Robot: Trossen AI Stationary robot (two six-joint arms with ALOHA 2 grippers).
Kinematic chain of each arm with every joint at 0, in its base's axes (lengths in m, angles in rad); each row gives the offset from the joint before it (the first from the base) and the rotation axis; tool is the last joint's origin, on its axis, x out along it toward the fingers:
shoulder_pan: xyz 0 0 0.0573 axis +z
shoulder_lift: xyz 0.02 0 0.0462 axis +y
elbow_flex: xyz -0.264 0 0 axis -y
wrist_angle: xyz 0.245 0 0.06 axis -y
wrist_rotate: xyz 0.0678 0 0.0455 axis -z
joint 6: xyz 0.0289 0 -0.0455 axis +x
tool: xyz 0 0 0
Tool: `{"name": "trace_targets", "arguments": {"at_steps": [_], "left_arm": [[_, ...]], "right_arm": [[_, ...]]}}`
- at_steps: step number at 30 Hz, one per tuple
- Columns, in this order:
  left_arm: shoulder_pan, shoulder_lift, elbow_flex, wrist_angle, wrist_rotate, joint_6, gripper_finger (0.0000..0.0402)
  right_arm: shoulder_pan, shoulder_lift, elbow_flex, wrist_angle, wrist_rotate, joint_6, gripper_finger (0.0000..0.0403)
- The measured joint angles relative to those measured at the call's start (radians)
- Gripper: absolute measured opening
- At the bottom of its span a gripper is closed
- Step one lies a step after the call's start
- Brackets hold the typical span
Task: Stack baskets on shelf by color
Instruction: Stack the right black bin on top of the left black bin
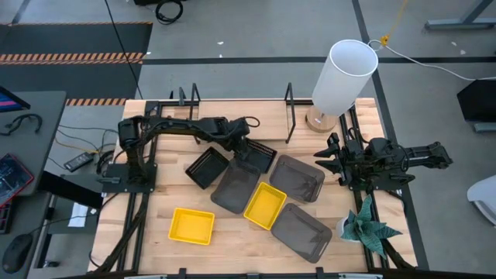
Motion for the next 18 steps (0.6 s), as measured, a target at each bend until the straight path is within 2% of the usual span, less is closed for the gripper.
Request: {"name": "trace_targets", "arguments": {"at_steps": [8, 18], "left_arm": [[-0.001, 0.046, 0.000, 0.001, 0.029, -0.014, 0.0154], [-0.004, 0.046, -0.001, 0.008, 0.054, -0.024, 0.0013]], "right_arm": [[0.000, 0.000, 0.000, 0.000, 0.000, 0.000, 0.0130], [0.000, 0.000, 0.000, 0.000, 0.000, 0.000, 0.0130]]}}
